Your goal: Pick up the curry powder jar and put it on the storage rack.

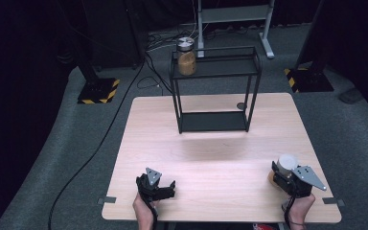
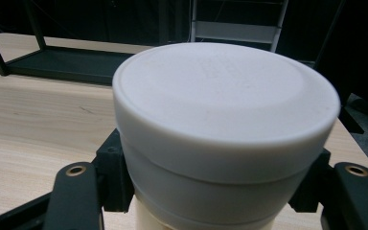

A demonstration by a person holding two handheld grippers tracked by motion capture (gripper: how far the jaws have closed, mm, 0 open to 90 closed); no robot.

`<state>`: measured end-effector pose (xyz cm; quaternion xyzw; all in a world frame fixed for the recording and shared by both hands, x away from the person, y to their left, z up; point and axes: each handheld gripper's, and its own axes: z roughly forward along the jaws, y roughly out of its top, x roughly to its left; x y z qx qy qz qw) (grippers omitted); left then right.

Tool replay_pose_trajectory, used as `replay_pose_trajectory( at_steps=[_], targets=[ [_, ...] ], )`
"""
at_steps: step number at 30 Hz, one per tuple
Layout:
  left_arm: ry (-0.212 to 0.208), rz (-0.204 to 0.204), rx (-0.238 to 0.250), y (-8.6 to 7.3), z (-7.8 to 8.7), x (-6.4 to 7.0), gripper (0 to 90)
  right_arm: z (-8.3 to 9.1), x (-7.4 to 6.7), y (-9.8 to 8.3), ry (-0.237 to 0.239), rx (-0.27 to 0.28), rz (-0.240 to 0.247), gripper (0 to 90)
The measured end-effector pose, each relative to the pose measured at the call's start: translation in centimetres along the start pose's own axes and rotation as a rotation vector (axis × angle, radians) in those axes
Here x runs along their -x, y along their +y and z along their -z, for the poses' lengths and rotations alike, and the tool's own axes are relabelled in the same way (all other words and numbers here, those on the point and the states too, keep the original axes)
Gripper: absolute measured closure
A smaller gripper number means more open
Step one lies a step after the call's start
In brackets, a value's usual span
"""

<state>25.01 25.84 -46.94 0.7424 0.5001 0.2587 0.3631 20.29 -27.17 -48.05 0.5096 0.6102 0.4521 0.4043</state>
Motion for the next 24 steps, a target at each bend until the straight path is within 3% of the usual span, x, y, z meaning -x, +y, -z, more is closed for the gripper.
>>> replay_pose_trajectory(
  at_steps=[15,24],
  targets=[
    [-0.001,0.000,-0.015,0.3,-0.1,0.0,1.1,-0.2,0.2,1.2,0.021,-0.040,0.007,33.5],
    [-0.004,0.002,-0.013,0.2,-0.1,-0.1,1.2,0.2,0.5,1.9,0.032,-0.030,-0.003,33.5]
  ],
)
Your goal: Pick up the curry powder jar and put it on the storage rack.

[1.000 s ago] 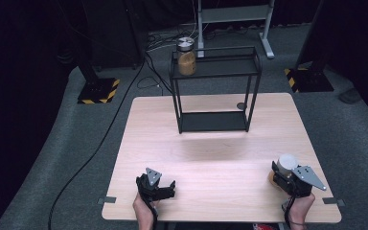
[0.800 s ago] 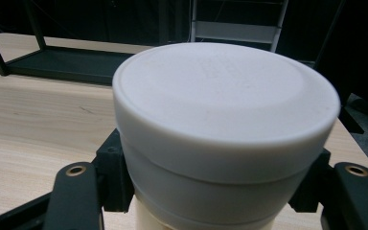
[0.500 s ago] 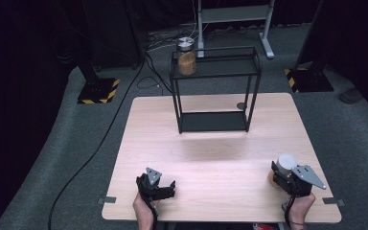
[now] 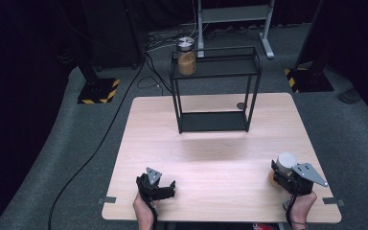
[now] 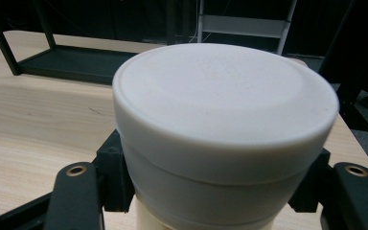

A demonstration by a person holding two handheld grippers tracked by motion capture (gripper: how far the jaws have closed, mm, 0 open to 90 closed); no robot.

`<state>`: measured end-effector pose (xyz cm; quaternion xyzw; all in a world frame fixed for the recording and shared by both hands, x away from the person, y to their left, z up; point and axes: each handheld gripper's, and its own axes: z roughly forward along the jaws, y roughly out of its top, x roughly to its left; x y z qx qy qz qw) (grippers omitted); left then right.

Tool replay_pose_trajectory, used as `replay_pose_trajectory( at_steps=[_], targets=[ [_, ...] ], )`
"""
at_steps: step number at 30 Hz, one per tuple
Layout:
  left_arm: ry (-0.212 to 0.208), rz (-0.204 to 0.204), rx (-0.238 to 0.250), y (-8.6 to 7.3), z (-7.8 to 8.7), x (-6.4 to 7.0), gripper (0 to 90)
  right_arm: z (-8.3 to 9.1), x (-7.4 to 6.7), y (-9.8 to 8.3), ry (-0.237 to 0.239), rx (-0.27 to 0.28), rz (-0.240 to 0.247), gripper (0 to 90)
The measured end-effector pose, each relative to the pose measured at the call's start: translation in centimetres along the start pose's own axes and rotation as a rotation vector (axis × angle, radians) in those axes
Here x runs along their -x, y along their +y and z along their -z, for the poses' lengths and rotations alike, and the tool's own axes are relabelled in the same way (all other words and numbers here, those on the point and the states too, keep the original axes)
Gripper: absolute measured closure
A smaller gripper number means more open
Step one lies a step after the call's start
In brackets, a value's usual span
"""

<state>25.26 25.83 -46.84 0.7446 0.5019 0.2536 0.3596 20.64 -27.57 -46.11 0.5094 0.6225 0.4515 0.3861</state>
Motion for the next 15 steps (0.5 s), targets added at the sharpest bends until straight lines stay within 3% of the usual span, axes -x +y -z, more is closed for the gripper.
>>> replay_pose_trajectory(
  at_steps=[15],
  targets=[
    [0.000,-0.002,0.000,0.0,0.0,0.0,1.3,0.4,0.9,2.1,0.026,-0.004,-0.008,33.5]
  ],
)
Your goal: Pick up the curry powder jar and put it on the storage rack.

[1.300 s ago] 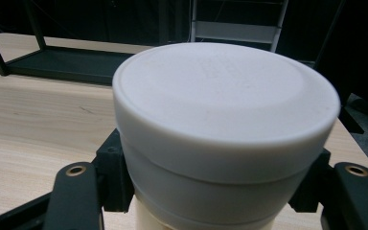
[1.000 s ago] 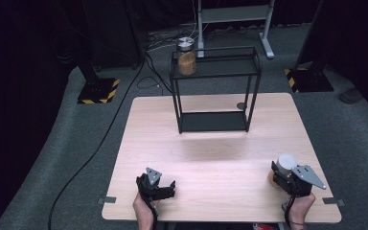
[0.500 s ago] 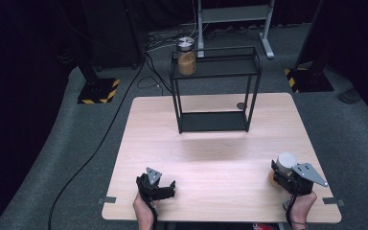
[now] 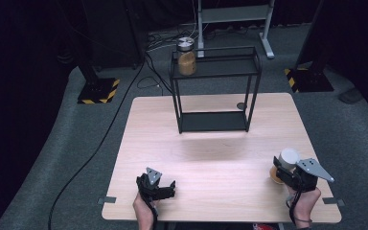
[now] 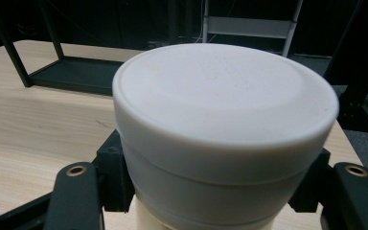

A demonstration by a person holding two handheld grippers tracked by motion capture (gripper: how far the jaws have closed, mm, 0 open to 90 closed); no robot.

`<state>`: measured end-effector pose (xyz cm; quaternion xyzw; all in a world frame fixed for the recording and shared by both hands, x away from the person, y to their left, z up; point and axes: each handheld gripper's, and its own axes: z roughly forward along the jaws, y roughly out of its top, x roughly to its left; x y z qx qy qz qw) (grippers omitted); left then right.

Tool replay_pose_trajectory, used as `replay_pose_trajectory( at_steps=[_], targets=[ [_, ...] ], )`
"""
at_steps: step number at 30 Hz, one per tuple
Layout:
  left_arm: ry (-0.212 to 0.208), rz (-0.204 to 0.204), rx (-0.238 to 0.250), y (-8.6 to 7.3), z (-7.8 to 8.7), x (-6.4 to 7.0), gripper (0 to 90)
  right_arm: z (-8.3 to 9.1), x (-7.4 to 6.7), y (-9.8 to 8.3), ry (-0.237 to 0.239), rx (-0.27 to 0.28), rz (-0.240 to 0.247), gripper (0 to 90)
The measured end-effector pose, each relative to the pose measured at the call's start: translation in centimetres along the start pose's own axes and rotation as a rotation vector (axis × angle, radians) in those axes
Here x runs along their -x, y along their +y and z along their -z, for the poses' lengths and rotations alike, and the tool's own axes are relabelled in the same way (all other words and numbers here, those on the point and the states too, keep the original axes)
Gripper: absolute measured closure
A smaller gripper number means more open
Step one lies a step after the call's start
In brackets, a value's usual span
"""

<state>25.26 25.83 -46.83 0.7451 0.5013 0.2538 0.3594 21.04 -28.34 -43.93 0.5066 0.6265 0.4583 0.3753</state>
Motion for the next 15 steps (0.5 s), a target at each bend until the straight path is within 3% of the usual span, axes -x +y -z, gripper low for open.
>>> replay_pose_trajectory(
  at_steps=[15],
  targets=[
    [0.003,-0.003,0.001,0.0,0.0,0.1,1.5,0.7,0.4,2.4,0.020,0.032,0.017,33.5]
  ],
)
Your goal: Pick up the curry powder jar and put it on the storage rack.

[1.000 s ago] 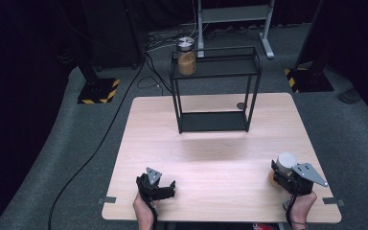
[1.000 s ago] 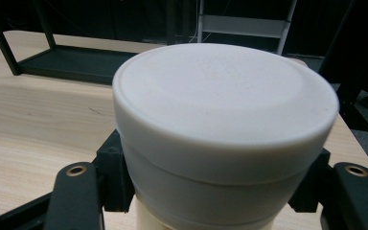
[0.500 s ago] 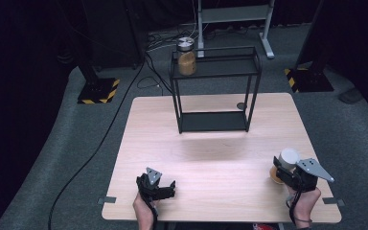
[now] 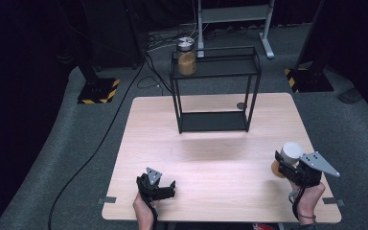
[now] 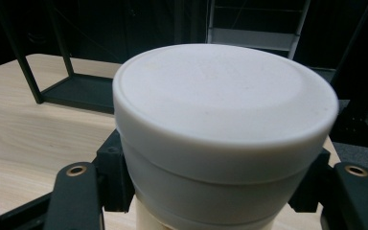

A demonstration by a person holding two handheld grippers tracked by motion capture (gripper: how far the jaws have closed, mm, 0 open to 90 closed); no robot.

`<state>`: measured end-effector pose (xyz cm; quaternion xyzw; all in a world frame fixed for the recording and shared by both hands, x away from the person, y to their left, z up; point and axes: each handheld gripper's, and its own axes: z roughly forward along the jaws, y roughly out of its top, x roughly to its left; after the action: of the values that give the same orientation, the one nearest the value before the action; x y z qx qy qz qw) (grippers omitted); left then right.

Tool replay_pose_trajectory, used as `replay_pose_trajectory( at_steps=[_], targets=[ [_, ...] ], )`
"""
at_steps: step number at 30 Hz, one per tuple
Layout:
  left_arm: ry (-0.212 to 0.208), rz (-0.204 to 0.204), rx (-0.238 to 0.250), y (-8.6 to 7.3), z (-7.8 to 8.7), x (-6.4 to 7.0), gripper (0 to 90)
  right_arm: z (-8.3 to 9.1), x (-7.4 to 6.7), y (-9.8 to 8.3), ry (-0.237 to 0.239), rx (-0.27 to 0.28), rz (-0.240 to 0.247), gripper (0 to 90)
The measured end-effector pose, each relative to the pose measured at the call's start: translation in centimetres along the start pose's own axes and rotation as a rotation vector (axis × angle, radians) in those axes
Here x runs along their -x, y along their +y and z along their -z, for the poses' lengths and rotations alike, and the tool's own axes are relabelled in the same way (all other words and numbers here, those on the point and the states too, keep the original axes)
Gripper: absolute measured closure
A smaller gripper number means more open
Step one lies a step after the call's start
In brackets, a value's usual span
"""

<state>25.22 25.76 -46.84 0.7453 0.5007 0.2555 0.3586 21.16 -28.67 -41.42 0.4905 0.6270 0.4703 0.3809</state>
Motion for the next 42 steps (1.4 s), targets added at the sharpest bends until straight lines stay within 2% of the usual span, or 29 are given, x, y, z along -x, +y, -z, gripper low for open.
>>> replay_pose_trajectory(
  at_steps=[21,42],
  targets=[
    [0.001,-0.004,0.007,-0.1,0.0,0.1,1.6,0.3,0.4,3.4,0.031,0.015,0.023,33.5],
    [0.005,0.002,0.009,-0.1,0.0,0.1,1.6,0.5,1.0,7.2,0.050,0.046,0.068,33.4]
  ],
)
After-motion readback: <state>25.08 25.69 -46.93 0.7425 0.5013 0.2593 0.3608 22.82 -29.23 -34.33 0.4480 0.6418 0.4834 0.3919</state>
